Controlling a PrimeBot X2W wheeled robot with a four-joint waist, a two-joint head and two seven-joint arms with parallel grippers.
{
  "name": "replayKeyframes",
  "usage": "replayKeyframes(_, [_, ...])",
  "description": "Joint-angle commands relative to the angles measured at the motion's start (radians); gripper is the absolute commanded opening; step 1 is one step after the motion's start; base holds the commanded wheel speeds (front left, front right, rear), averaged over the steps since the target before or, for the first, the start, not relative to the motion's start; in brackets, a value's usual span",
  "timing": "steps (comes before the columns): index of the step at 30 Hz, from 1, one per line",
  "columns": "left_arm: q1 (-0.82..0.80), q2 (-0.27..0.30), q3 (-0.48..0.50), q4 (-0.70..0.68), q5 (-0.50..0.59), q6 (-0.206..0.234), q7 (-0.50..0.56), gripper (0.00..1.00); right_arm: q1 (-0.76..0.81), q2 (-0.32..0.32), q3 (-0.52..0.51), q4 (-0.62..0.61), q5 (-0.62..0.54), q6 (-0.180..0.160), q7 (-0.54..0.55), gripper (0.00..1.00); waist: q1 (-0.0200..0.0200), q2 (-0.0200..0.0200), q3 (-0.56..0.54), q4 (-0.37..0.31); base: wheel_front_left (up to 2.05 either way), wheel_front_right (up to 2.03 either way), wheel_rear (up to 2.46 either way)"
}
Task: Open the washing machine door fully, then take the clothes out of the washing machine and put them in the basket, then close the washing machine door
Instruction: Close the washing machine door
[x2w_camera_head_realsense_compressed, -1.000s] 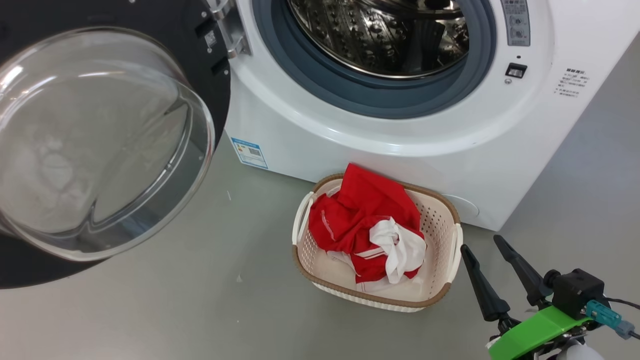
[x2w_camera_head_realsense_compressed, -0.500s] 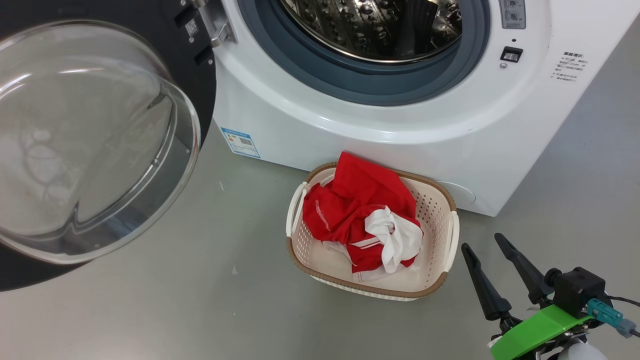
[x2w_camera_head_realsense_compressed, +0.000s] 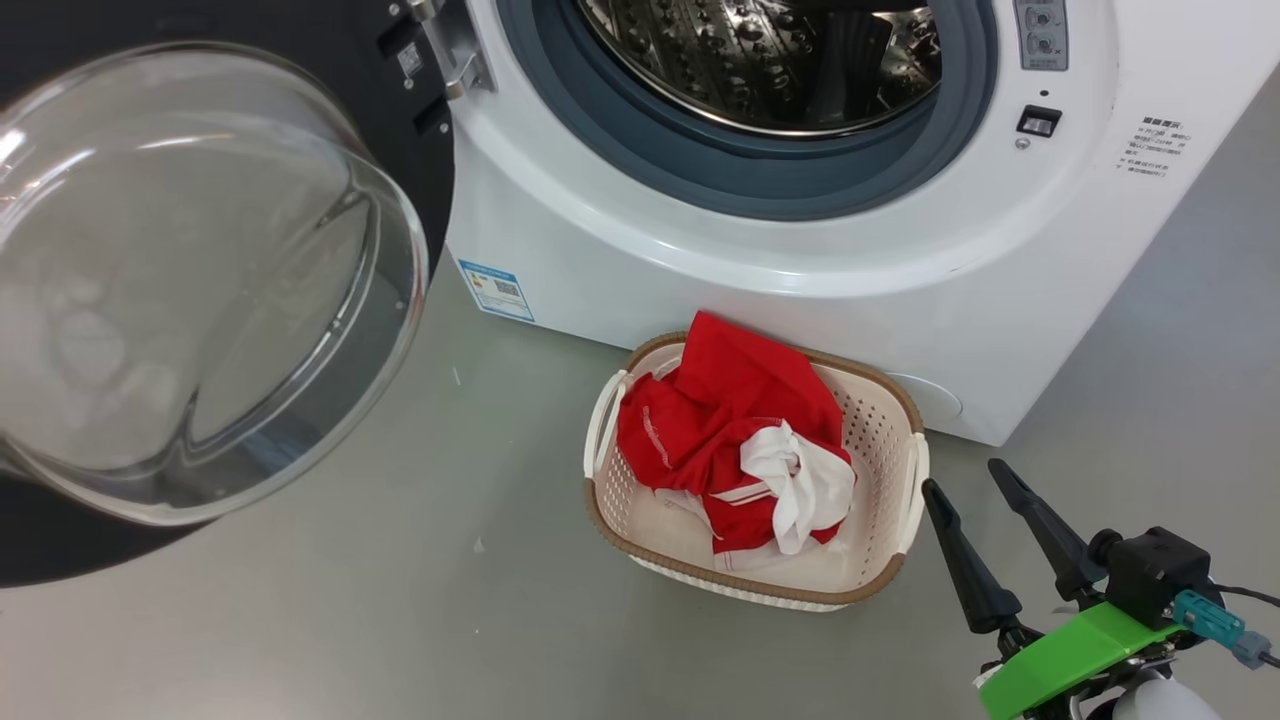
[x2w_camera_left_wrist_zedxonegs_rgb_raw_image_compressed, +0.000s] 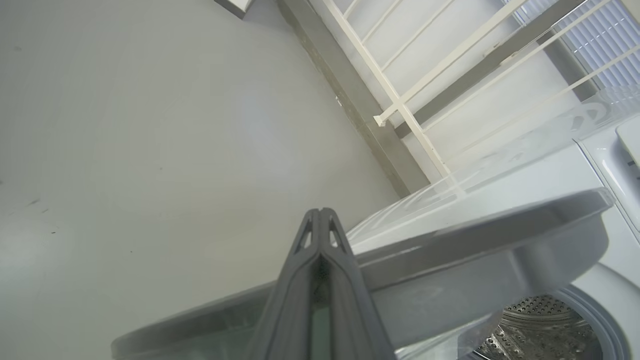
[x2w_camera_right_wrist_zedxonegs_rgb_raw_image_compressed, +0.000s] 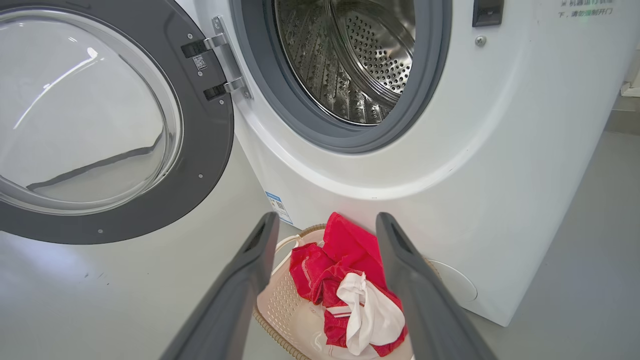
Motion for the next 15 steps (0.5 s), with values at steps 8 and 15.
replayKeyframes(8, [0.162,0.011,-0.073,-0.291,-0.137,-0.015,0.218,0.0,-0.016,-0.001,0.018,-0.017,-0.004,0.005,-0.006,1.0,0.0,0.0,-0.023,0.008,0.0,0.0,0.0])
replayKeyframes(15, [0.292,0.025,-0.119,-0.508,-0.273,-0.016,0.353,0.0,-0.014,0.009,0.017,-0.016,-0.003,0.005,-0.006,1.0,0.0,0.0,-0.047,0.003,0.0,0.0,0.0])
